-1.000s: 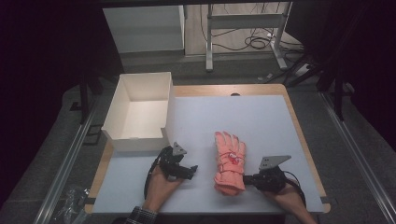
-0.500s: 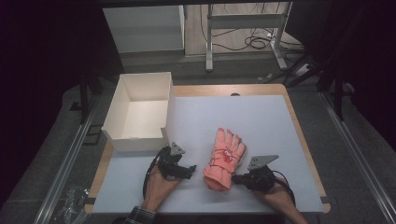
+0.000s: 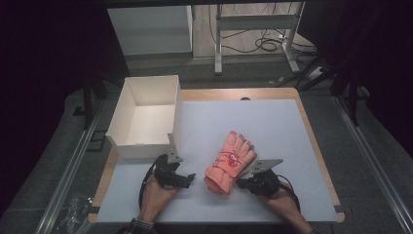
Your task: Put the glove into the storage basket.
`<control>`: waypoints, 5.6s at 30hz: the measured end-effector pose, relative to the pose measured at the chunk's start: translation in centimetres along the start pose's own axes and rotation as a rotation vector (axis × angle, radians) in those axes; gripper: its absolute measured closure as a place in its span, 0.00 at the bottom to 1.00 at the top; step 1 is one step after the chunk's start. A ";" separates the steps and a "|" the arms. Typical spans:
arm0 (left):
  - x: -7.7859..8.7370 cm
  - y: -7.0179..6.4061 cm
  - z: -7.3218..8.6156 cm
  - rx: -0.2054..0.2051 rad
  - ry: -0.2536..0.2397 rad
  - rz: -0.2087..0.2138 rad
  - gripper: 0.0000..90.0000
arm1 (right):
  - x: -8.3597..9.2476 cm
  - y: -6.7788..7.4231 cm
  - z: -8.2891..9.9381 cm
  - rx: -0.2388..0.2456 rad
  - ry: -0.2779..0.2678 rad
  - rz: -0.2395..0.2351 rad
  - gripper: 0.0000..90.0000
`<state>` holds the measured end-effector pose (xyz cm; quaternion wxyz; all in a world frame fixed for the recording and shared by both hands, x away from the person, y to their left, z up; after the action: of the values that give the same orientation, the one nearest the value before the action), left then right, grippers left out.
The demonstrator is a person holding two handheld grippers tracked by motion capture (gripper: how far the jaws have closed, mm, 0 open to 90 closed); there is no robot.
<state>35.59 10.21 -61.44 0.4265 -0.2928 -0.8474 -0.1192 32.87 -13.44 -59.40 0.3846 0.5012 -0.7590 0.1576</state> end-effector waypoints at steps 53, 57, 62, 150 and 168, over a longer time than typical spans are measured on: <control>0.3 -0.6 0.0 -0.014 0.003 0.062 0.02 | 2.9 -6.1 0.8 -0.094 -0.052 0.252 0.71; 0.8 -0.8 -0.2 -0.022 0.003 0.079 0.01 | 3.5 -7.2 1.3 -0.101 -0.045 0.304 0.60; 1.9 -1.0 -0.6 -0.017 -0.007 0.107 0.00 | 4.3 -8.7 2.0 -0.129 -0.037 0.351 0.47; -2.9 -8.5 -7.7 -0.249 0.208 0.180 0.46 | 5.0 -11.0 3.0 -0.202 -0.011 0.437 0.22; -1.4 -6.5 -11.1 -0.162 0.178 0.117 0.45 | 5.0 -11.0 3.0 -0.201 -0.011 0.438 0.22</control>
<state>39.60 -0.58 -55.44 0.4812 -0.3634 -0.7753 -0.1876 40.31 -23.43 -59.25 0.3854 0.2847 -0.8634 0.1580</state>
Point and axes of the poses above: each handheld gripper's, and its own axes: x roughly backward along the jaws, z roughly out of its underside, y roughly to its left, the point moved 9 cm from there along -x, roughly forward along the jaws, and after that the axes turned 6 degrees about y, right-handed, at the moved point
